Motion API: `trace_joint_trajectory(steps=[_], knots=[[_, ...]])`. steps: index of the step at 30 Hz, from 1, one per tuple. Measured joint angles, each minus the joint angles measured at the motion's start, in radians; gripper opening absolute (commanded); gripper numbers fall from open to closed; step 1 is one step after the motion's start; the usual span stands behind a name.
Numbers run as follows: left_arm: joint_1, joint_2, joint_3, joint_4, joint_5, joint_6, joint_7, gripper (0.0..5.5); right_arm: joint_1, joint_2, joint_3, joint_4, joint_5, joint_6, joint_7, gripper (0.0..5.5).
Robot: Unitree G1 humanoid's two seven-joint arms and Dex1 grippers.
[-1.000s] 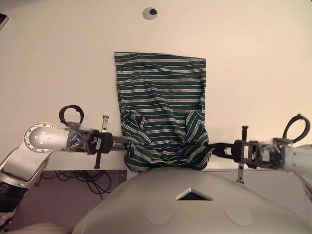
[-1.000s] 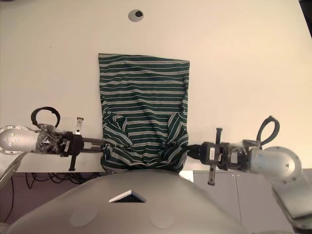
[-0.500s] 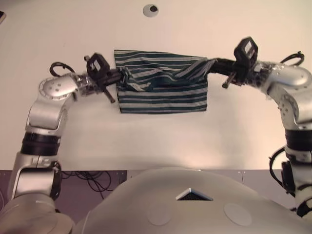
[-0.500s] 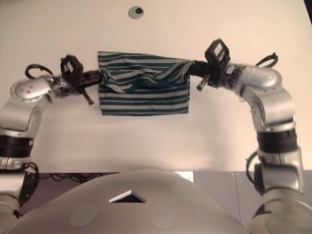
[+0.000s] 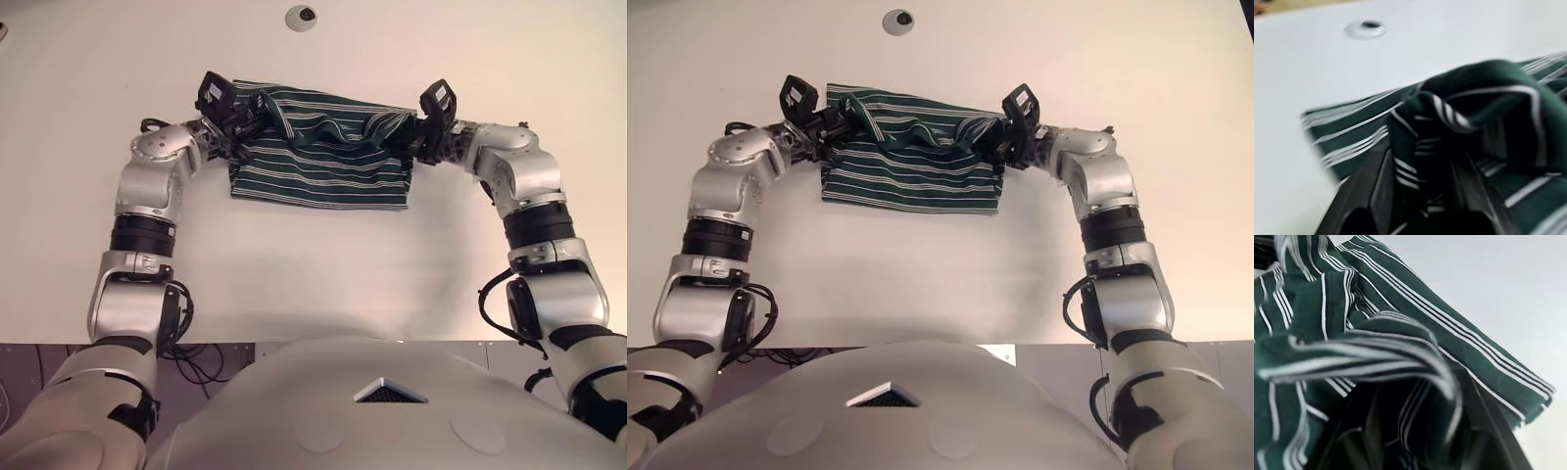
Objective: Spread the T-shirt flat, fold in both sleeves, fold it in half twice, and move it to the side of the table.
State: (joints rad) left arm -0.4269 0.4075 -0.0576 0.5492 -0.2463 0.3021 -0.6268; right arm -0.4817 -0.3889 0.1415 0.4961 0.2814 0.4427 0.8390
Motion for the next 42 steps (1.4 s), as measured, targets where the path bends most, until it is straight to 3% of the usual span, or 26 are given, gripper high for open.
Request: trace_joint_trajectory(steps=[8,15,19,21,25,30,37,42], knots=[[-0.127,-0.023,0.220,0.303,-0.111,0.033,0.009,1.24,0.000,0.026,-0.197,0.057,0.147,0.218,-0.023,0.03],[-0.194,-0.026,0.268,0.412,-0.114,-0.012,0.006,1.24,-0.079,0.033,-0.319,0.183,0.209,0.328,-0.109,0.03],[-0.113,-0.039,0.271,0.201,-0.129,-0.170,-0.107,1.01,-0.103,0.040,-0.378,0.224,0.239,0.367,-0.140,0.00],[-0.018,-0.054,0.208,0.020,-0.096,-0.262,-0.154,0.67,-0.108,0.049,-0.396,0.226,0.239,0.376,-0.148,0.00],[0.118,-0.070,0.034,-0.171,0.062,-0.380,-0.161,0.05,-0.081,0.058,-0.350,0.186,0.214,0.343,-0.114,0.68],[0.190,-0.082,-0.212,-0.231,0.296,-0.472,-0.160,0.00,-0.075,0.059,-0.351,0.189,0.219,0.362,-0.098,1.51],[0.141,-0.044,-0.302,-0.173,0.404,-0.457,-0.126,0.00,-0.068,0.034,-0.408,0.172,0.262,0.465,-0.074,1.70],[0.176,0.158,-0.372,-0.265,0.462,-0.599,-0.203,0.00,-0.053,-0.025,-0.492,0.126,0.303,0.551,-0.102,1.70]])
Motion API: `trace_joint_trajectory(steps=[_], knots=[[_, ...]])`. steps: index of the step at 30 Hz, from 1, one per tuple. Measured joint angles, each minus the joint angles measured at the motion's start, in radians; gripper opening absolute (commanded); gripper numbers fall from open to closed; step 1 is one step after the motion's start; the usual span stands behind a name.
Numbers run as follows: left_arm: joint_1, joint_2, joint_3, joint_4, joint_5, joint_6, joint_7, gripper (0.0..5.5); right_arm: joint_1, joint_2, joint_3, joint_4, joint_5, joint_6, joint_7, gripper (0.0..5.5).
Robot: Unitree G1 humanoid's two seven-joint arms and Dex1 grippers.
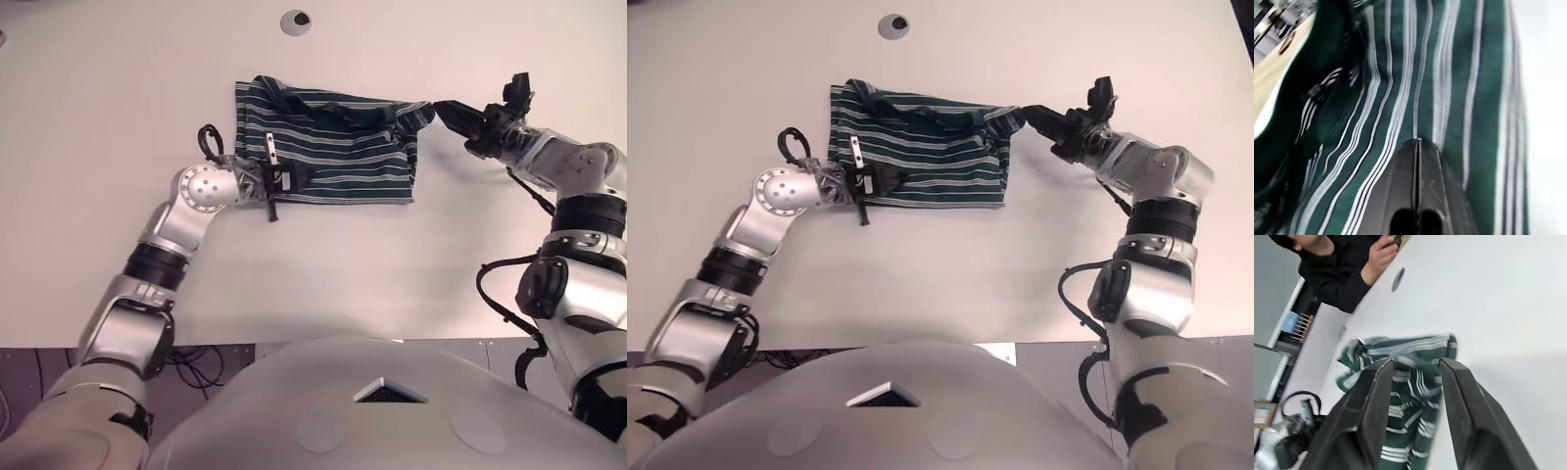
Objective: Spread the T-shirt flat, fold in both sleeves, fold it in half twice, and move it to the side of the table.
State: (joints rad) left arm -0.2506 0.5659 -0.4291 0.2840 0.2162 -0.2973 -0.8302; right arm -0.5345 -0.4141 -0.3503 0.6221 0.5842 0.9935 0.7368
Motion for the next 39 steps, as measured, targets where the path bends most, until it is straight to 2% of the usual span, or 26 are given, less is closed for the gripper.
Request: trace_joint_trajectory(steps=[5,6,8,11,14,16,17,19,23,26,29,32,36,39], knots=[[0.015,0.083,-0.008,-0.019,-0.008,-0.077,-0.026,0.00,0.000,0.004,-0.050,0.016,0.002,-0.014,-0.071,1.70],[0.017,0.089,-0.008,-0.019,-0.015,-0.080,-0.027,0.00,0.021,0.005,-0.049,-0.022,-0.004,-0.067,-0.070,1.70],[0.019,0.091,-0.007,-0.020,-0.027,-0.082,-0.026,0.00,0.091,0.005,-0.030,-0.173,-0.005,-0.175,-0.003,1.70],[0.012,0.090,-0.004,-0.022,-0.043,-0.091,-0.025,0.00,0.227,0.007,0.025,-0.442,0.004,-0.315,0.152,1.16],[0.016,0.093,-0.012,-0.006,-0.047,-0.099,-0.028,0.00,0.397,0.007,0.207,-0.740,-0.030,-0.510,0.328,0.73],[0.016,0.095,-0.020,0.012,-0.045,-0.100,-0.029,0.00,0.420,0.019,0.385,-0.788,-0.132,-0.637,0.369,0.26],[0.015,0.095,-0.021,0.015,-0.046,-0.104,-0.029,0.00,0.418,0.039,0.474,-0.759,-0.212,-0.701,0.367,0.05],[0.010,0.095,-0.023,0.019,-0.049,-0.119,-0.034,0.00,0.400,0.093,0.588,-0.663,-0.314,-0.786,0.340,0.01],[-0.004,0.097,-0.030,0.032,-0.053,-0.132,-0.044,0.00,0.208,0.229,0.662,-0.269,-0.477,-0.953,0.171,0.01],[-0.017,0.095,-0.041,0.049,-0.054,-0.147,-0.046,0.00,0.049,0.331,0.636,0.032,-0.505,-1.033,0.075,0.01],[-0.030,0.096,-0.052,0.057,-0.051,-0.154,-0.049,0.00,-0.090,0.356,0.541,0.274,-0.492,-1.046,-0.006,0.01],[-0.035,0.097,-0.057,0.059,-0.050,-0.158,-0.049,0.00,-0.196,0.337,0.437,0.475,-0.458,-0.958,-0.097,0.01],[-0.036,0.102,-0.059,0.063,-0.049,-0.165,-0.049,0.00,-0.261,0.276,0.361,0.582,-0.457,-0.901,-0.132,0.01],[-0.036,0.102,-0.060,0.066,-0.048,-0.164,-0.049,0.00,-0.264,0.268,0.402,0.583,-0.507,-0.911,-0.086,0.01]])
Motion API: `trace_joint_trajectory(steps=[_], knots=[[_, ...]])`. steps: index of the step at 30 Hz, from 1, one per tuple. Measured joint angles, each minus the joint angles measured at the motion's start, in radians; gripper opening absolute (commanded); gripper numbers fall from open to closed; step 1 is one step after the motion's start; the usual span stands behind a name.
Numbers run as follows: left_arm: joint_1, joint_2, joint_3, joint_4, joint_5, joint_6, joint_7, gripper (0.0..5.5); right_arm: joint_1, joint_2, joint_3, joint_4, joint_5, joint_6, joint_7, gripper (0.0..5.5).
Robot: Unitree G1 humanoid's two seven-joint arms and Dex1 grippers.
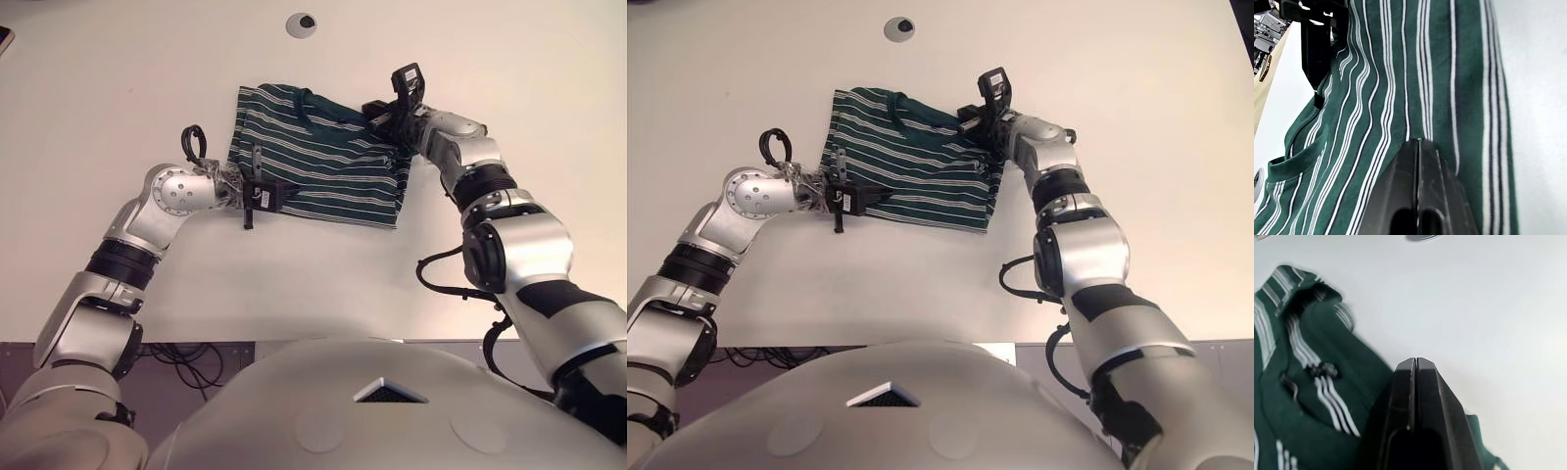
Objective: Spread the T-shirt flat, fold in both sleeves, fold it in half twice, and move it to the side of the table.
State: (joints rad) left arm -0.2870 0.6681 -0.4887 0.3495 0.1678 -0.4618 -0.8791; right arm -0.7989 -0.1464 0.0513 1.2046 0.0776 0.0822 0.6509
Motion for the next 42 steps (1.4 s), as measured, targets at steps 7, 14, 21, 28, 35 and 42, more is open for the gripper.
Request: trace_joint_trajectory(steps=[7,14,21,28,35,42], knots=[[-0.026,0.057,0.015,0.010,-0.001,-0.001,-0.045,0.00,0.170,-0.175,0.174,-0.290,-0.109,-0.080,0.273,0.01],[-0.199,0.054,0.021,0.220,0.050,-0.020,-0.058,0.00,0.545,-0.341,0.269,-0.948,-0.113,-0.030,0.330,0.01],[-0.230,-0.020,0.051,0.297,0.087,-0.145,0.041,0.00,0.824,-0.327,0.256,-1.360,-0.023,0.248,0.223,0.58],[-0.013,0.076,0.309,0.051,-0.157,-0.240,0.128,0.95,0.965,-0.348,-0.002,-1.579,0.164,0.430,0.153,1.69],[0.386,0.279,0.491,-0.062,0.092,-0.469,0.246,2.09,1.245,-0.510,0.092,-1.769,-0.045,0.055,0.196,3.00],[0.396,0.353,0.367,-0.139,0.166,-0.413,0.131,2.46,1.215,-0.495,0.316,-1.672,-0.277,-0.135,0.126,3.40]])
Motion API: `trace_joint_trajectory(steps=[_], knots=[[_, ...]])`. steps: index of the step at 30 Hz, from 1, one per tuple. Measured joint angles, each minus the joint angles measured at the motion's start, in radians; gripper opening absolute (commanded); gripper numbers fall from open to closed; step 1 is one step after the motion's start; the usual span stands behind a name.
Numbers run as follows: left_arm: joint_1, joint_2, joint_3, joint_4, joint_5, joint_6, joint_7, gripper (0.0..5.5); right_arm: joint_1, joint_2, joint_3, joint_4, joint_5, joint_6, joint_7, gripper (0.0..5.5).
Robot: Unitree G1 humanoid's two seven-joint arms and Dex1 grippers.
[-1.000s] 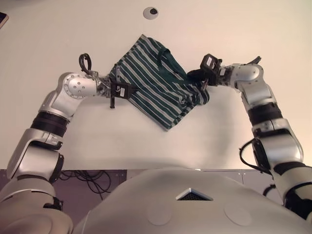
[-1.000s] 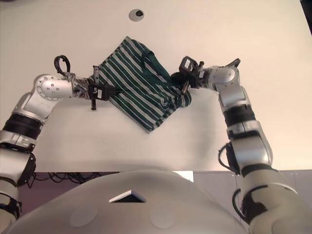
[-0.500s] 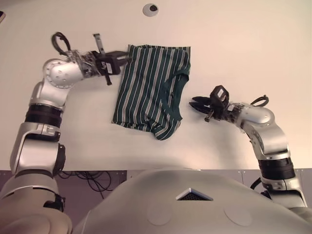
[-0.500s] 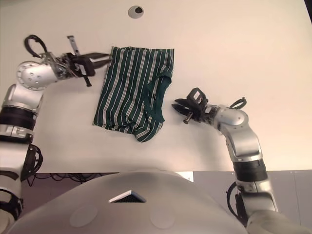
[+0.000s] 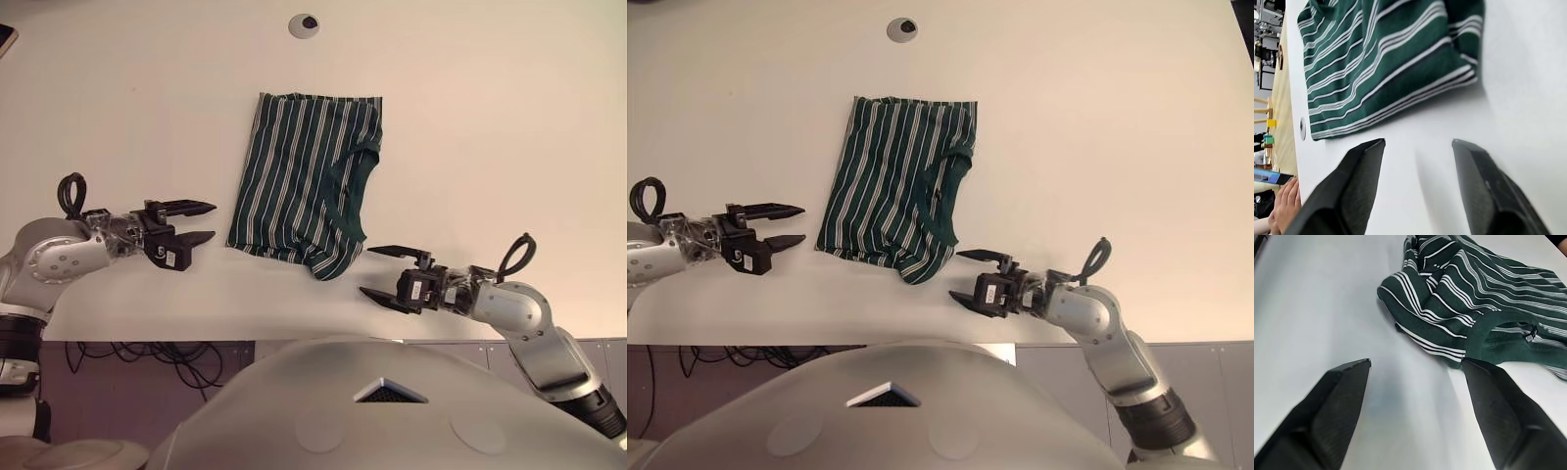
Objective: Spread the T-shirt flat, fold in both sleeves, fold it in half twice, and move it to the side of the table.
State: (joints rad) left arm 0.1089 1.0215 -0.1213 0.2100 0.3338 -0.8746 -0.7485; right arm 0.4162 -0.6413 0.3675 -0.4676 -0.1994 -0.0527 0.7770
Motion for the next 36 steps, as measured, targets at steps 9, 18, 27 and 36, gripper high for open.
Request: trace_joint_trajectory(steps=[9,18,27,36], knots=[[-0.144,-0.042,-0.183,-0.080,0.014,0.009,-0.071,2.46,-0.234,0.162,0.109,0.232,-0.125,-0.079,-0.173,3.40],[-0.211,-0.088,-0.282,-0.082,0.007,0.016,-0.082,1.96,-0.260,0.152,0.138,0.272,-0.157,-0.112,-0.190,1.76],[-0.177,-0.089,-0.327,-0.086,-0.163,0.119,-0.154,0.54,-0.255,0.117,0.082,0.281,-0.099,-0.087,-0.153,0.17],[0.144,0.079,-0.196,-0.625,-0.788,0.656,-0.259,0.17,0.028,-0.122,-0.003,-0.077,0.359,0.143,0.161,0.00]])
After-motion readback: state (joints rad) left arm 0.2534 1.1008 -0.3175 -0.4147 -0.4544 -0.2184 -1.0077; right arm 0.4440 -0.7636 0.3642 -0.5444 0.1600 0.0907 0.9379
